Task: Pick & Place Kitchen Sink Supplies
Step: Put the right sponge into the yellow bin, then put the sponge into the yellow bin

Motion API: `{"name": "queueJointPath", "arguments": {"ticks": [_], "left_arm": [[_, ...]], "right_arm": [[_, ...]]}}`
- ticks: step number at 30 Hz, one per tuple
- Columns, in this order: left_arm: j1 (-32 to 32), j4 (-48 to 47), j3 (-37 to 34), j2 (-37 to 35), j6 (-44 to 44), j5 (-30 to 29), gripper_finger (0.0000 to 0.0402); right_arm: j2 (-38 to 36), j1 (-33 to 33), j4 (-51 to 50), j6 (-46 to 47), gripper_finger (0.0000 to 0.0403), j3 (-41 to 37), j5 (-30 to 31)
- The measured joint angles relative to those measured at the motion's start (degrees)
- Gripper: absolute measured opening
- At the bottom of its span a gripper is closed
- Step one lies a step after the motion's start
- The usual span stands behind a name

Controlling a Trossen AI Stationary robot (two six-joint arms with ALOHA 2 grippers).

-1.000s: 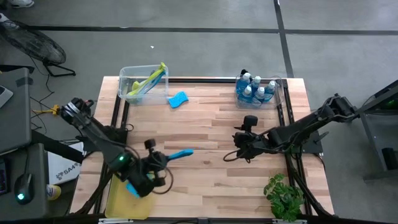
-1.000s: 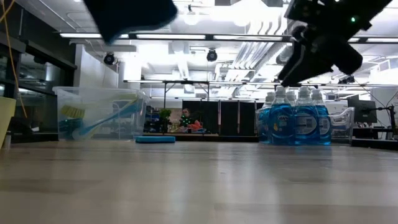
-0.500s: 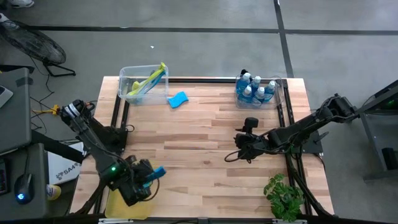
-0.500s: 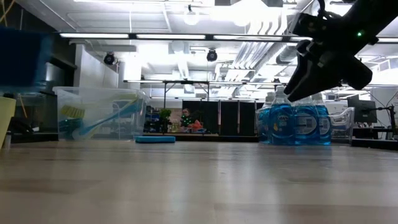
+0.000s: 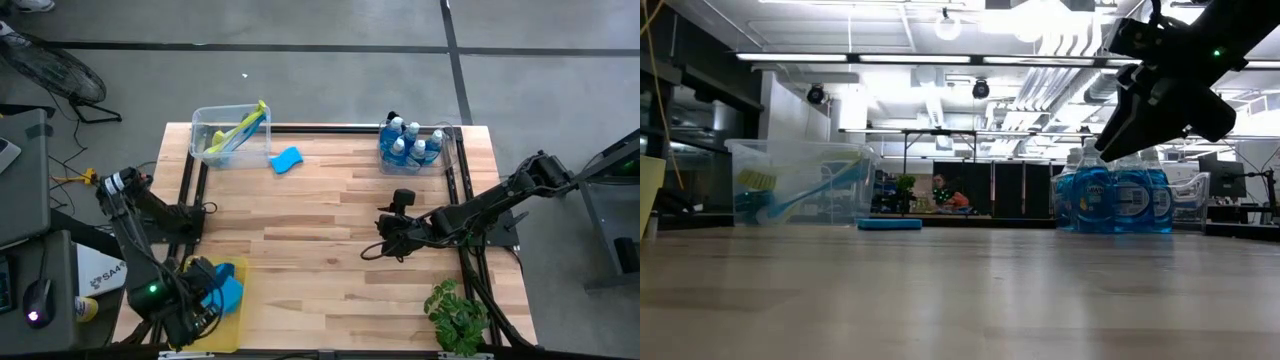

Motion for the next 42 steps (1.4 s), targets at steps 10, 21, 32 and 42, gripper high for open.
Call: {"name": "queueJointPath", "arguments": {"ticks": [10,21,32,42], "left_arm": [[-0.15,-3.52,-0.73,7.97,-9.42,8.62,0.0006],[0.65,-5.09,-1.41,14.15,-14.43,8.11,0.0008],[1.35,-5.03,-1.46,15.94,-12.28,9.38,0.0011],[1.35,-5.04,-1.46,15.94,-9.45,11.23,0.0156]], "right_arm": [[0.00,0.00,-0.02,0.72,0.0181,0.00,-0.02],[-0.02,0.04,0.12,1.37,0.0181,0.02,-0.67],[-0.02,0.04,0.35,1.30,0.0181,0.04,-1.68],[-0.02,0.04,0.35,1.18,0.0181,0.04,-2.90]]}}
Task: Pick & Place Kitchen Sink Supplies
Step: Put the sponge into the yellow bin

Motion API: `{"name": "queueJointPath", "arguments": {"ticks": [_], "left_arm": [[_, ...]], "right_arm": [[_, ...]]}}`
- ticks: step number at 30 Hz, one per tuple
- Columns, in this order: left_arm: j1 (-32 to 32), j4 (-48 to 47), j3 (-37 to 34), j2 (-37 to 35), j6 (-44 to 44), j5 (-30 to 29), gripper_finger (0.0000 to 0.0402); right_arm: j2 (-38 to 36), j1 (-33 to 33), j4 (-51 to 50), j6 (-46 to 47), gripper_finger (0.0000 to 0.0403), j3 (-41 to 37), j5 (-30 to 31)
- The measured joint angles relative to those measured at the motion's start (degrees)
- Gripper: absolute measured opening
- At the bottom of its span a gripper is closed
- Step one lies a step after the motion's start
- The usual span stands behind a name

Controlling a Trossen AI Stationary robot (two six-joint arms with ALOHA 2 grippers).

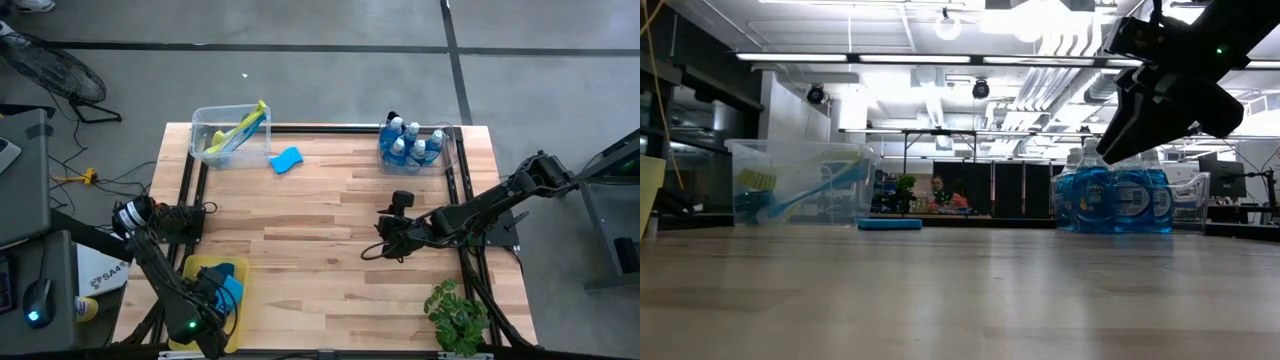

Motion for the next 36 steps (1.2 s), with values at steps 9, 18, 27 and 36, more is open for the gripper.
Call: {"name": "queueJointPath", "arguments": {"ticks": [9,18,27,36], "left_arm": [[0.00,-0.11,3.47,-0.15,-1.76,-2.68,0.0230],[2.48,0.01,5.92,-0.18,1.60,-31.02,0.0209],[18.66,1.22,5.84,-0.20,24.68,-44.15,0.0191],[41.44,21.48,5.84,-0.20,63.70,-40.58,0.0199]], "right_arm": [[0.00,-0.02,2.64,-3.80,0.0181,0.00,-1.22],[0.00,-0.04,8.28,-6.33,0.0181,0.02,-1.55],[0.00,-0.04,7.62,-4.40,0.0181,0.02,-4.24],[0.00,-0.04,4.30,-1.40,0.0181,0.02,-4.47]]}}
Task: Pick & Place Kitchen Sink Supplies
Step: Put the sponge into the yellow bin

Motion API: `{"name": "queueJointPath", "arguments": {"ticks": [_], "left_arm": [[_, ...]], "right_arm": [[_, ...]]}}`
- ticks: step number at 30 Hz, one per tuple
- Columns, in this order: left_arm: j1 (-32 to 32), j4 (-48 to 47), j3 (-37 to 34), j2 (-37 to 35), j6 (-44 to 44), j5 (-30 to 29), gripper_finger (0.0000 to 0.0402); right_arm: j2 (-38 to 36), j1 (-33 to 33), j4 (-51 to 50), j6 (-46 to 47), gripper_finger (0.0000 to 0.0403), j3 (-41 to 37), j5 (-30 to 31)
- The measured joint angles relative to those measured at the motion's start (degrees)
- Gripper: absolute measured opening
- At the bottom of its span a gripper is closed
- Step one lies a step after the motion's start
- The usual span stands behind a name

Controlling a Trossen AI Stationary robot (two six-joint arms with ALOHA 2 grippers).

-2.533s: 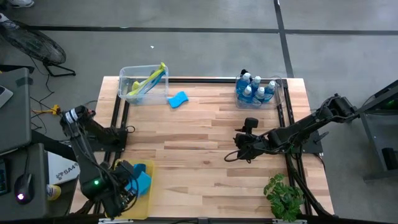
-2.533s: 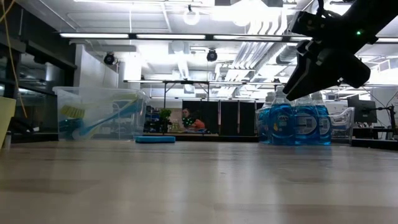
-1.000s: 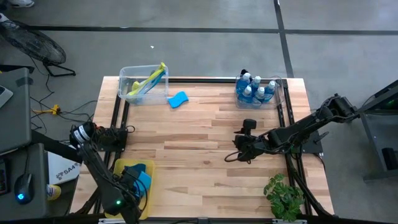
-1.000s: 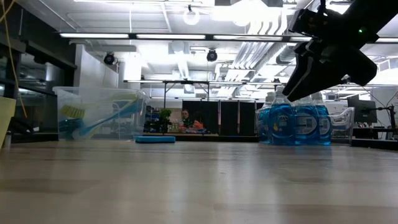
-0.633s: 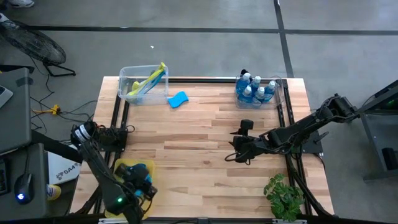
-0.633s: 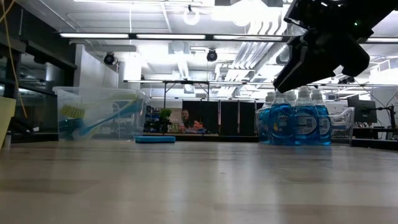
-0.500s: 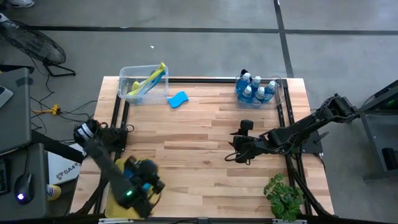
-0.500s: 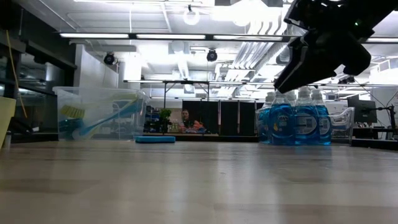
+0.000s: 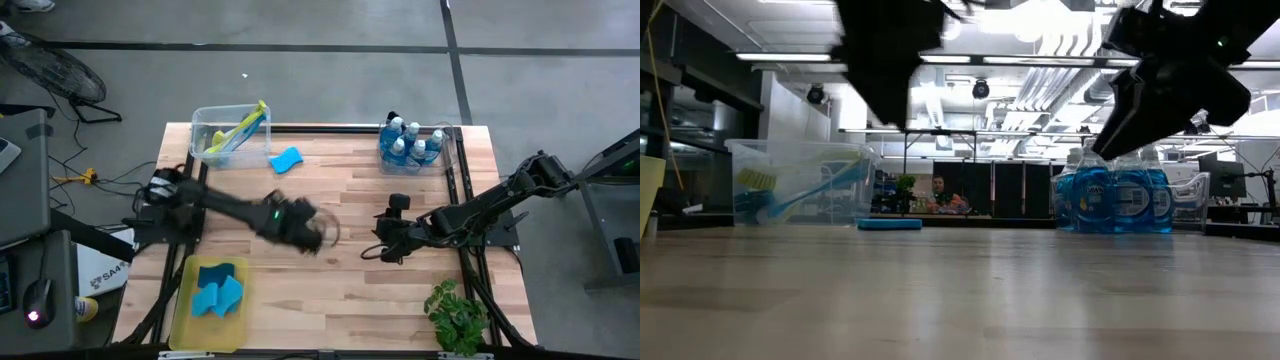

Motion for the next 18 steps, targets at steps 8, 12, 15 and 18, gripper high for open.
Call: {"name": "queueJointPath", "arguments": {"ticks": [8,12,15,18], "left_arm": [[17.02,14.31,-0.02,0.00,23.14,11.10,0.0246],[24.12,20.16,-0.07,0.92,33.20,15.87,0.0264],[28.58,23.27,0.06,2.50,37.04,17.61,0.0266],[33.09,21.21,-0.20,3.86,37.86,20.46,0.0264]], "right_arm": [[0.00,0.00,-11.06,10.28,0.0181,0.00,0.68],[0.00,0.00,-14.98,13.30,0.0181,0.00,2.07],[0.00,0.00,-15.86,13.36,0.0181,0.00,2.41],[0.00,0.00,-16.11,13.22,0.0181,0.00,2.39]]}}
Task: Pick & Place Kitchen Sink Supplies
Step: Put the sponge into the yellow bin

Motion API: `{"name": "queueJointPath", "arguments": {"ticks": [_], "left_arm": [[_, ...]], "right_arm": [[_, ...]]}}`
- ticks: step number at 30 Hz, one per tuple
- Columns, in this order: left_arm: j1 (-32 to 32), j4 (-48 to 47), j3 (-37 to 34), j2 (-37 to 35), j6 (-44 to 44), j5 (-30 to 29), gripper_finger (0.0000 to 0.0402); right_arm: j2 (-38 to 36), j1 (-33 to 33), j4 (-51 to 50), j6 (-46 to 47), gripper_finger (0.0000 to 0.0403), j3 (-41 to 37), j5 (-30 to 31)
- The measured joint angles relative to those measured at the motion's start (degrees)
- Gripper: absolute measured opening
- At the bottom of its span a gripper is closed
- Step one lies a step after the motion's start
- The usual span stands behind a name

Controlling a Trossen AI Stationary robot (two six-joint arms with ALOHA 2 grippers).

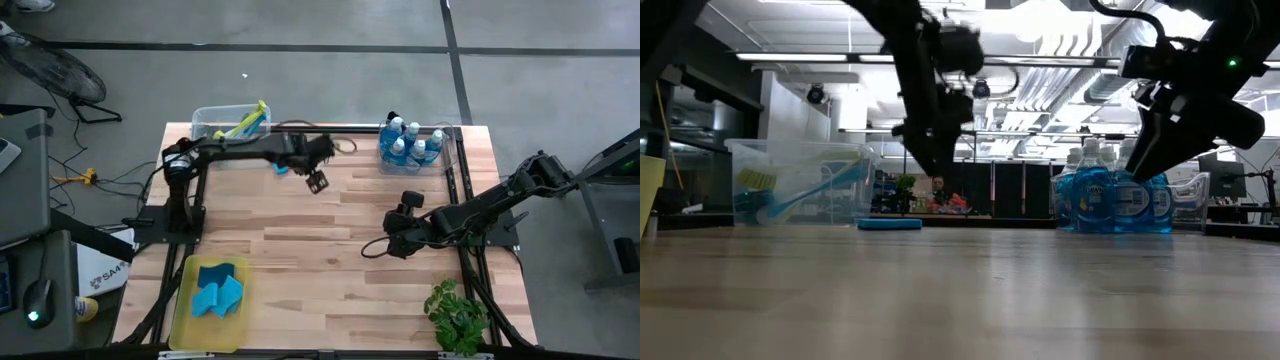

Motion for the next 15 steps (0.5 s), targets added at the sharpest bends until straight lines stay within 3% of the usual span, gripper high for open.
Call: {"name": "queueJointPath", "arguments": {"ticks": [15], "left_arm": [[13.41,0.75,0.09,5.65,2.26,6.47,0.0264]], "right_arm": [[0.00,-0.82,-0.24,-1.84,0.0181,0.00,1.97]]}}
